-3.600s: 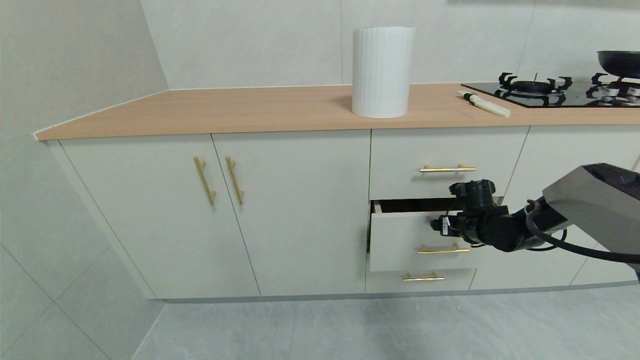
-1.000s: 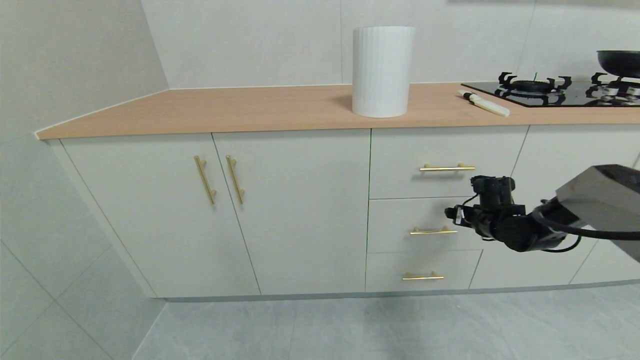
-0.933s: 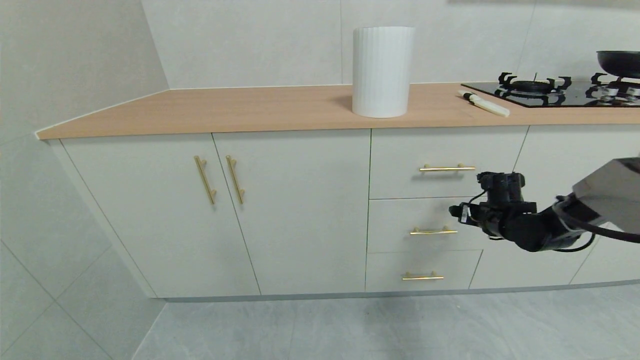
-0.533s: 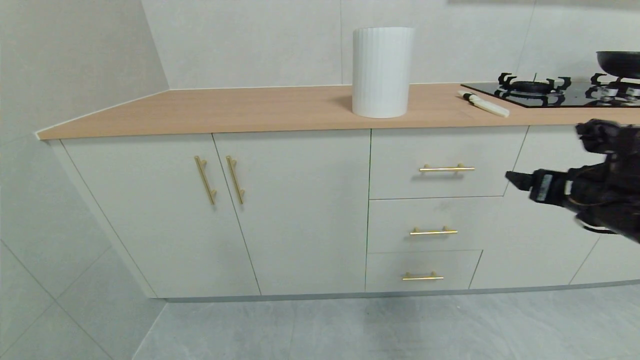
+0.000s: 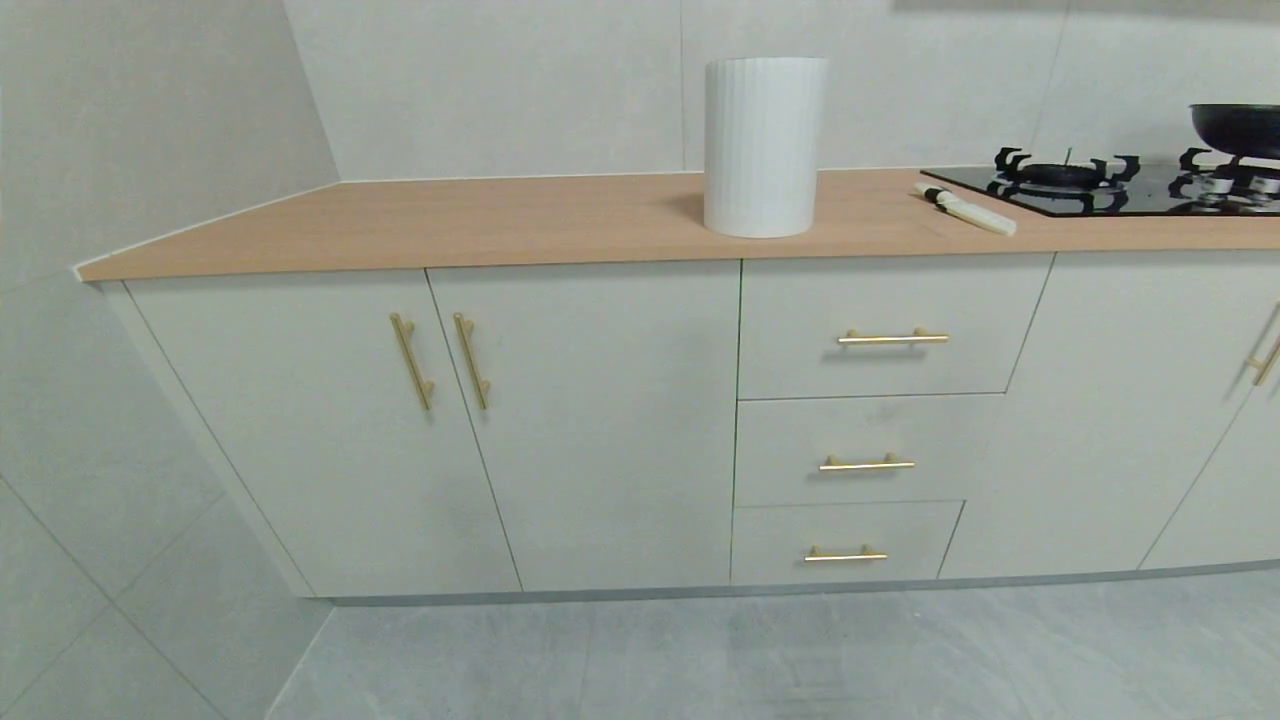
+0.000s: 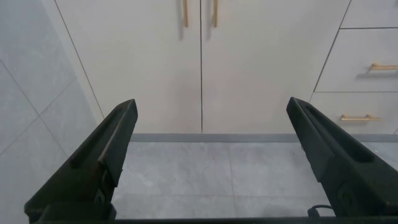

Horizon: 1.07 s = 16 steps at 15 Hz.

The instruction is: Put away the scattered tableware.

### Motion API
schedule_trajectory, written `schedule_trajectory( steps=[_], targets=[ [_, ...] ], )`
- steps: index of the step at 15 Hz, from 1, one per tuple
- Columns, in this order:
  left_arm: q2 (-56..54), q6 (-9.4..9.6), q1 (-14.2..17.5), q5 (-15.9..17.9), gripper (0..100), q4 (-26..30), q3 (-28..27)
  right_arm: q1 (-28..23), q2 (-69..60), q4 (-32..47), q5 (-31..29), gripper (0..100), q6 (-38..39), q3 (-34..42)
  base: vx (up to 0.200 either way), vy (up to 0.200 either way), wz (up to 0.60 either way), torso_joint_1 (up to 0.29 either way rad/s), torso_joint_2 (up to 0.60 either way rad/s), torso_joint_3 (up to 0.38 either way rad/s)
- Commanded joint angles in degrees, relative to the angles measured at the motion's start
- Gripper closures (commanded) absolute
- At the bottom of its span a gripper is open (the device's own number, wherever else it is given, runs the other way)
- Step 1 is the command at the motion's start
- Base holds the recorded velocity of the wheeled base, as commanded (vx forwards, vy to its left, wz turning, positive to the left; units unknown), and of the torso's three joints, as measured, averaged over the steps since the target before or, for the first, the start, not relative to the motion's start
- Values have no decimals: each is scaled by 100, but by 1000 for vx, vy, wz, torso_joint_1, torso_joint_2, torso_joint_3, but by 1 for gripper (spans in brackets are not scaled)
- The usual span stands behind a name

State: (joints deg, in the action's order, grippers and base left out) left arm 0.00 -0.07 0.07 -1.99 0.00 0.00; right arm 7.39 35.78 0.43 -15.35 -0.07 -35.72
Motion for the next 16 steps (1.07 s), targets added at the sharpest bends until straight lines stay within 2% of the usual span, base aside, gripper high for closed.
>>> schedule_trajectory(
  steps=[1,3,5,9,12,13,16],
  targets=[
    [9,-1,1,-3,0,0,0,-352,-1574,625,-30,0,-186,83,0,0,0,0,0,0],
    [9,-1,1,-3,0,0,0,-624,-2251,1232,32,0,-195,74,0,0,0,0,0,0],
    [9,-1,1,-3,0,0,0,-651,-2848,1812,49,0,-256,91,0,0,0,0,0,0],
    [9,-1,1,-3,0,0,0,-739,-3578,2374,296,0,-300,232,0,0,0,0,0,0],
    [9,-1,1,5,0,0,0,-739,-3578,2401,577,0,-186,680,0,0,0,0,0,0],
    [9,-1,1,-3,0,0,0,-739,-3578,2242,832,0,-168,1225,0,0,0,0,0,0],
    [9,-1,1,-3,0,0,0,-739,-3578,1100,1385,0,-98,2271,0,0,0,0,0,0]
  ],
)
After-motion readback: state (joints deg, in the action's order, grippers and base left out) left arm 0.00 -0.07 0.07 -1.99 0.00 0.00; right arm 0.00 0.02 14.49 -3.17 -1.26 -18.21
